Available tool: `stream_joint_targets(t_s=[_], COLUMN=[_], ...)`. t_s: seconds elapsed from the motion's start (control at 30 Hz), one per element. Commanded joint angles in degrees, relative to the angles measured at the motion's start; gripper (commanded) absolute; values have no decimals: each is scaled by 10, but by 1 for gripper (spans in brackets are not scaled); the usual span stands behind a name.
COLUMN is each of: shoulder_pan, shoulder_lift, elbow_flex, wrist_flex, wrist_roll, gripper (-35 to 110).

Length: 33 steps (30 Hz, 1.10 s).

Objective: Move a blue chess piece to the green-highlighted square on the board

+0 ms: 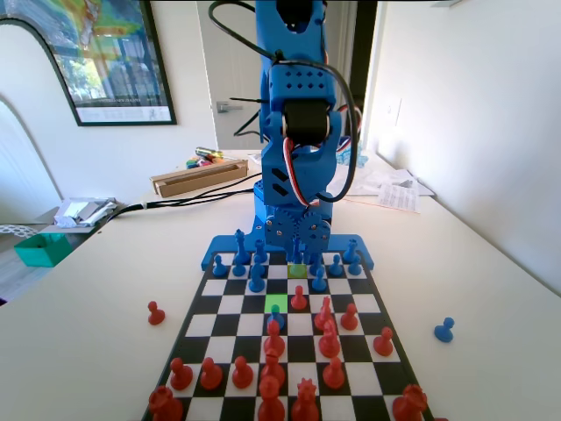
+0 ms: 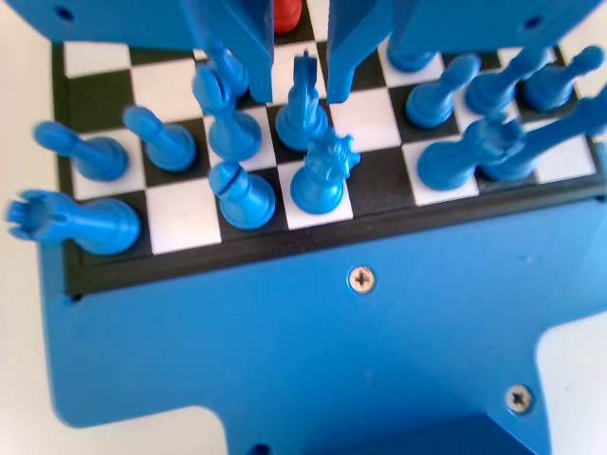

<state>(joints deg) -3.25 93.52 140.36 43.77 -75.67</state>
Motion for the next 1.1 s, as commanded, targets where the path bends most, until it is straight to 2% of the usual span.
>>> stream_joint_targets(t_s=[0.0,0.27,0.57,0.9,1.07], shoulder_pan=[-5,-6,-13,-4,17], shoulder_lift=[10,4,4,4,8], elbow_flex=[-1,5,12,-3,-44], wrist_flex=[-2,-11,-12,-11,25], wrist_roll=[-9,-12,-24,-25,-31], gripper=[11,10,1,1,1])
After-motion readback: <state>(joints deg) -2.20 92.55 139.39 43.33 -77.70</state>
